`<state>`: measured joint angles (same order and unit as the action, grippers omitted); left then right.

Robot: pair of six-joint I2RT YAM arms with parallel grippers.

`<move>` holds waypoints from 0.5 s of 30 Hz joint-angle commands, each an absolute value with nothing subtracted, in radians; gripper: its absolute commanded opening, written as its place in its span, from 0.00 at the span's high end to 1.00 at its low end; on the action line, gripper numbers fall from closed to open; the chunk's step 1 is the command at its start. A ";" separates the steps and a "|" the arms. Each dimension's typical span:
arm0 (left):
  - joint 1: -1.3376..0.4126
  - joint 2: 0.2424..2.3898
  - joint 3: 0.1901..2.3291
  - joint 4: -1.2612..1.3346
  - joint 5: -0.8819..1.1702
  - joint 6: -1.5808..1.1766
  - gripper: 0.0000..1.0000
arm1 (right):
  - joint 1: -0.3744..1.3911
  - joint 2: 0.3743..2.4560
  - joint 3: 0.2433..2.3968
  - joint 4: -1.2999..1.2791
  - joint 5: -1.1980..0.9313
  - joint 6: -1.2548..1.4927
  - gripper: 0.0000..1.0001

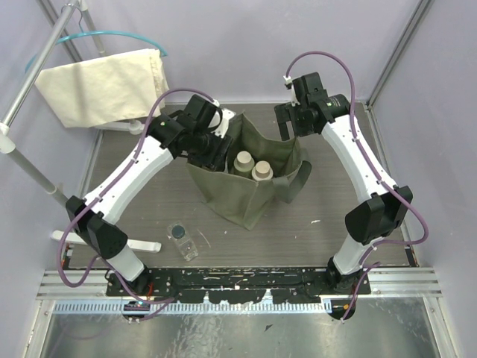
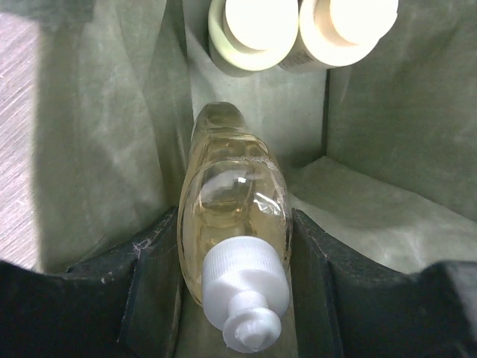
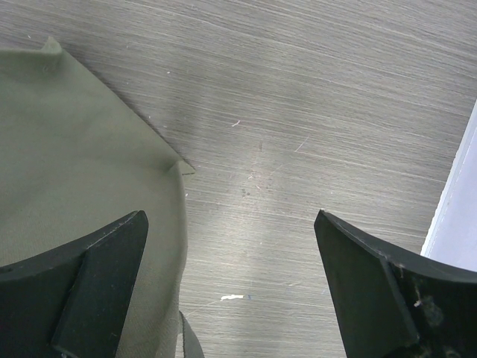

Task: Place the personal care products into the canvas bag

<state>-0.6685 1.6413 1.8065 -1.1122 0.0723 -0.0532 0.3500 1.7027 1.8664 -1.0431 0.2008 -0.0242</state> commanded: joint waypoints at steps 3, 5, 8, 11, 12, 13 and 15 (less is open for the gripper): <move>-0.672 1.633 1.725 -0.978 0.079 -0.086 1.00 | 0.349 1.701 1.918 -1.047 0.210 -0.029 0.00; -0.673 1.644 1.701 -0.959 0.091 -0.096 1.00 | 0.349 1.704 1.918 -1.046 0.209 -0.031 0.00; -0.671 1.658 1.672 -0.933 0.098 -0.109 1.00 | 0.348 1.704 1.919 -1.047 0.209 -0.029 0.00; -0.672 1.663 1.640 -0.903 0.099 -0.121 1.00 | 0.349 1.704 1.917 -1.047 0.210 -0.030 0.00; -0.673 1.665 1.627 -0.892 0.101 -0.124 1.00 | 0.348 1.704 1.915 -1.047 0.210 -0.031 0.00; -0.672 1.667 1.618 -0.882 0.105 -0.128 1.00 | 0.348 1.704 1.914 -1.047 0.210 -0.031 0.00; -0.672 1.678 1.604 -0.875 0.110 -0.131 1.00 | 0.349 1.703 1.910 -1.047 0.210 -0.032 0.00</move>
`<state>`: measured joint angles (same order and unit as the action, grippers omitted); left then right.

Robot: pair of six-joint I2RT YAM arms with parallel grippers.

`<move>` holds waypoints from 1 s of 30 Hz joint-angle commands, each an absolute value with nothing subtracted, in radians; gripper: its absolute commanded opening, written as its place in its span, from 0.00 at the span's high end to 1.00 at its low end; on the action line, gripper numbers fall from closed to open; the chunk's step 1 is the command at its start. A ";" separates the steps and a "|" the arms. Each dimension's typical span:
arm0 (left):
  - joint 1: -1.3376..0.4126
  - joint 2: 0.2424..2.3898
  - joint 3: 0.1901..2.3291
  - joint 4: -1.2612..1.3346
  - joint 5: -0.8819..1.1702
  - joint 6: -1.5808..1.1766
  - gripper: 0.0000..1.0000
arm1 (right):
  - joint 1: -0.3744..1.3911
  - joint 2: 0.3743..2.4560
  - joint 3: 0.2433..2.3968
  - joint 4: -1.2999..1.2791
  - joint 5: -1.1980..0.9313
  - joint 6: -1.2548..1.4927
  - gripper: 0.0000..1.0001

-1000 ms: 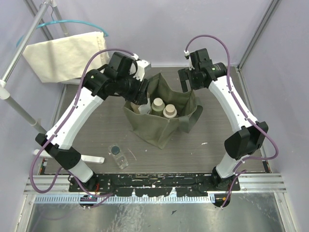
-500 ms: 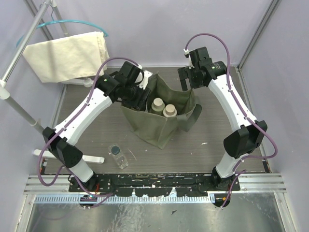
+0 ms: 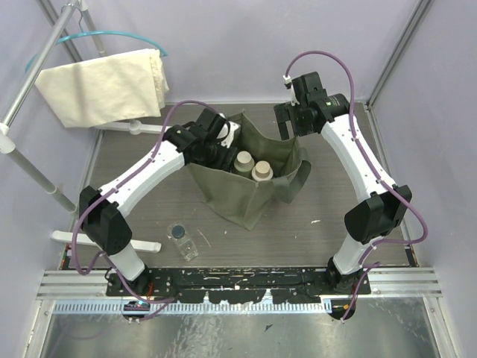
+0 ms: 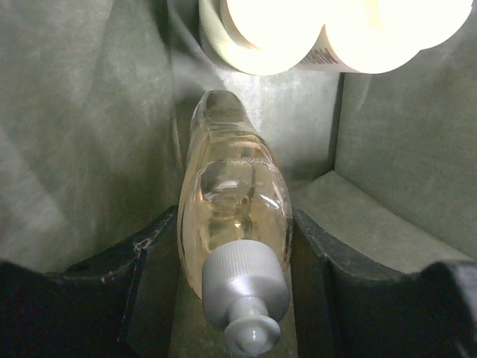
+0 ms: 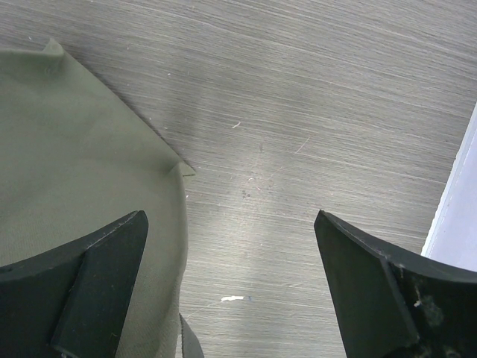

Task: Place the personal care products into the canvas bag

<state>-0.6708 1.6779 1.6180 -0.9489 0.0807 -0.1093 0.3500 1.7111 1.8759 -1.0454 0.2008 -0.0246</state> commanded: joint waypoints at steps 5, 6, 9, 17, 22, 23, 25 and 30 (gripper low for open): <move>-0.672 1.702 1.561 -0.856 0.134 -0.138 1.00 | 0.348 1.703 1.906 -1.045 0.209 -0.031 0.00; -0.672 1.704 1.547 -0.843 0.142 -0.140 1.00 | 0.349 1.703 1.906 -1.045 0.210 -0.031 0.00; -0.673 1.695 1.496 -0.795 0.155 -0.152 1.00 | 0.348 1.703 1.904 -1.045 0.210 -0.033 0.00; -0.672 1.681 1.457 -0.771 0.164 -0.164 0.65 | 0.349 1.710 1.908 -1.045 0.210 -0.036 0.00; -0.672 1.678 1.485 -0.787 0.156 -0.161 0.43 | 0.350 1.718 1.917 -1.046 0.207 -0.036 0.00; -0.673 1.676 1.496 -0.791 0.153 -0.161 0.40 | 0.349 1.719 1.916 -1.048 0.207 -0.036 0.00; -0.673 1.667 1.523 -0.800 0.145 -0.161 0.33 | 0.349 1.721 1.918 -1.045 0.207 -0.036 0.00; -0.672 1.567 1.560 -0.746 0.104 -0.139 0.01 | 0.349 1.730 1.921 -1.043 0.207 -0.037 0.00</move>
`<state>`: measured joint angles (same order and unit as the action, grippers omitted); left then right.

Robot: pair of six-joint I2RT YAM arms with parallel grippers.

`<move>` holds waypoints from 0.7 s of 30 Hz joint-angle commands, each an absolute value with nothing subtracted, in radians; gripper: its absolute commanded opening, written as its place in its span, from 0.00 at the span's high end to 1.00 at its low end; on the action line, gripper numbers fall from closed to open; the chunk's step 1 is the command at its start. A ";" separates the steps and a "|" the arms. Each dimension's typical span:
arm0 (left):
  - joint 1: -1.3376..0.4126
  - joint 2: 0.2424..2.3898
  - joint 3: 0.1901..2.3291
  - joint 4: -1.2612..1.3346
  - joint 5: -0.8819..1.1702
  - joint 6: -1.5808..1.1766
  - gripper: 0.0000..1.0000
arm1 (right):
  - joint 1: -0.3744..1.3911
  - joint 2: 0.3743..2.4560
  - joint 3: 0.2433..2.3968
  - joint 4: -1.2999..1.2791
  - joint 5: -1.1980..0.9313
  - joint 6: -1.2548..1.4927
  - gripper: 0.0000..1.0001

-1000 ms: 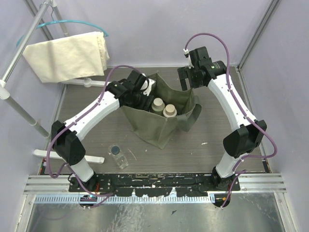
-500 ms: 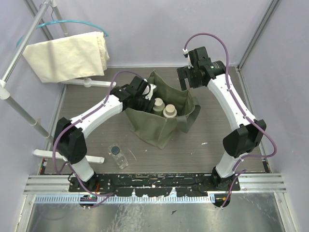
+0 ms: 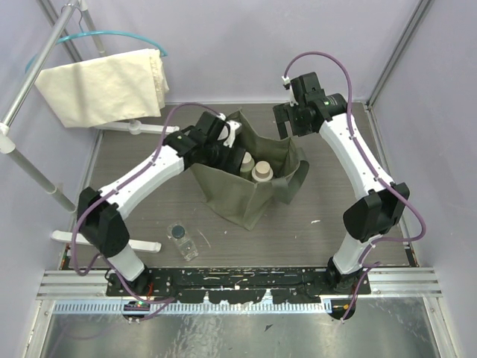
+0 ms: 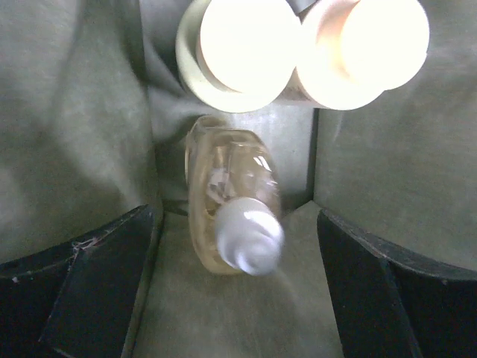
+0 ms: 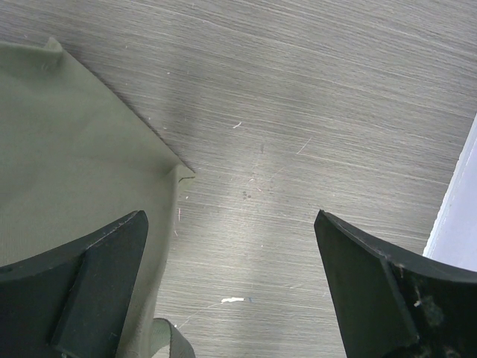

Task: Place the personal care products into the canvas bag

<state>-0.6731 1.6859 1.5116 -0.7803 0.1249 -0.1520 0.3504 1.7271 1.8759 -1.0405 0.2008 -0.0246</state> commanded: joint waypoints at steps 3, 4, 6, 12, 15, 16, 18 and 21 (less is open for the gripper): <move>-0.672 1.484 1.555 -0.675 0.073 -0.136 0.02 | 0.348 1.741 1.933 -1.041 0.201 -0.035 0.00; -0.672 1.458 1.553 -0.661 0.065 -0.138 0.02 | 0.348 1.746 1.938 -1.041 0.197 -0.034 0.00; -0.672 1.413 1.549 -0.643 0.045 -0.150 0.02 | 0.349 1.751 1.946 -1.036 0.191 -0.032 0.00; -0.671 1.295 1.554 -0.721 -0.099 -0.229 0.02 | 0.348 1.761 1.950 -1.027 0.244 -0.038 0.00; -0.673 1.278 1.634 -0.933 -0.195 -0.287 0.02 | 0.348 1.767 1.947 -1.027 0.264 -0.040 0.00; -0.672 1.278 1.662 -1.008 -0.230 -0.322 0.02 | 0.348 1.770 1.945 -1.028 0.268 -0.039 0.00; -0.672 1.245 1.695 -1.141 -0.280 -0.397 0.02 | 0.348 1.777 1.944 -1.028 0.278 -0.041 0.00; -0.673 1.218 1.720 -1.333 -0.334 -0.555 0.02 | 0.348 1.785 1.947 -1.030 0.287 -0.041 0.00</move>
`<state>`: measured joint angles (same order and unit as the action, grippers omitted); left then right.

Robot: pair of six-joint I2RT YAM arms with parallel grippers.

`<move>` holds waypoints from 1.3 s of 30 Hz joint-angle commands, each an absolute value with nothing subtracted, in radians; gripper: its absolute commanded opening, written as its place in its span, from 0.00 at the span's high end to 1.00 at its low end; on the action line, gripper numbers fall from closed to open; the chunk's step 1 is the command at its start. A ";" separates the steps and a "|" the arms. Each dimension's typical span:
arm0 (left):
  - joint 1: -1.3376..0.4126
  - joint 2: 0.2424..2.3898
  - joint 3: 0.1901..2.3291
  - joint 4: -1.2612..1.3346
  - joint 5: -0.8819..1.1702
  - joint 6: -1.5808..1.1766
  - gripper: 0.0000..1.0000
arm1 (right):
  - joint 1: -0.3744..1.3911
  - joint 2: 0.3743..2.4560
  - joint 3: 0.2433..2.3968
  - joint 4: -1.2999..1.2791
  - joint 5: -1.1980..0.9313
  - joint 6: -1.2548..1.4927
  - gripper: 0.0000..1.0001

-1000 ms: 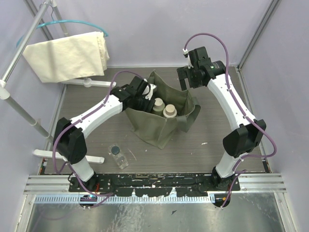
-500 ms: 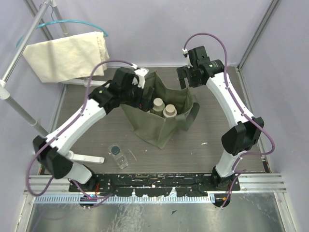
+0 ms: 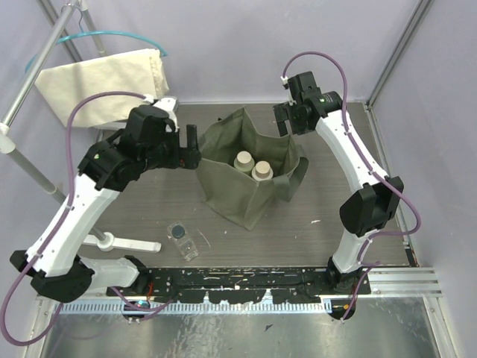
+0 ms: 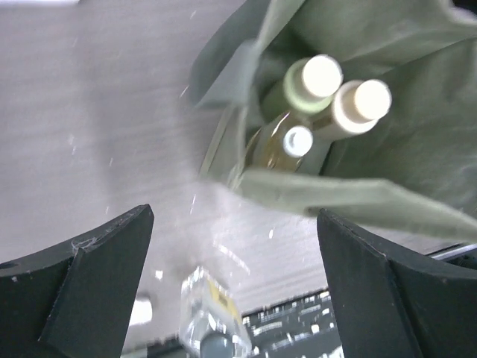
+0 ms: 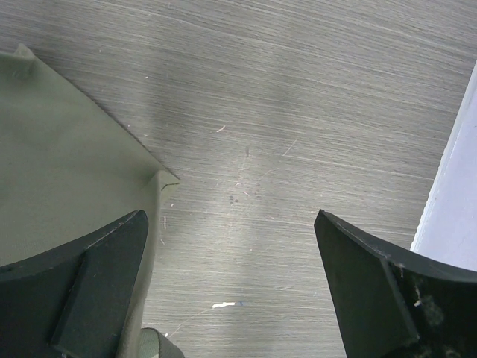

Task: Place the personal care products into the canvas bag

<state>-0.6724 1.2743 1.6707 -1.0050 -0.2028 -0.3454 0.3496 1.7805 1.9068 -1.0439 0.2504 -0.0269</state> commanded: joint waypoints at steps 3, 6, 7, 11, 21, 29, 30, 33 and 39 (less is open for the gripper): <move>-0.673 1.177 1.672 -1.471 -0.339 -0.726 0.02 | 0.348 1.788 1.949 -1.030 0.294 -0.040 0.00; -0.673 1.101 1.576 -1.496 -0.341 -0.885 0.02 | 0.348 1.791 1.951 -1.030 0.289 -0.031 0.00; -0.672 1.079 1.548 -1.502 -0.349 -0.935 0.02 | 0.347 1.794 1.952 -1.031 0.287 -0.025 0.00; -0.673 1.025 1.475 -1.527 -0.390 -1.100 0.02 | 0.347 1.813 1.949 -1.034 0.311 0.004 0.00; -0.782 1.133 1.413 -1.527 -0.390 -1.332 0.02 | 0.348 1.821 1.946 -0.989 0.372 0.045 0.00; -0.853 1.175 1.344 -1.594 -0.292 -1.560 0.02 | 0.348 1.765 1.815 -0.897 0.318 0.058 0.00; -0.863 1.166 1.326 -1.590 -0.286 -1.589 0.02 | 0.348 1.760 1.801 -0.889 0.312 0.058 0.00; -0.898 1.139 1.276 -1.588 -0.287 -1.680 0.02 | 0.347 1.752 1.786 -0.883 0.298 0.055 0.00; -0.919 1.104 1.157 -1.501 -0.294 -1.773 0.02 | 0.347 1.747 1.793 -0.884 0.290 0.041 0.00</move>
<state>-0.9077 1.1278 1.2228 -1.5471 -0.2825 -1.6581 0.3492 1.8168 1.7832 -0.9291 0.3019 0.0437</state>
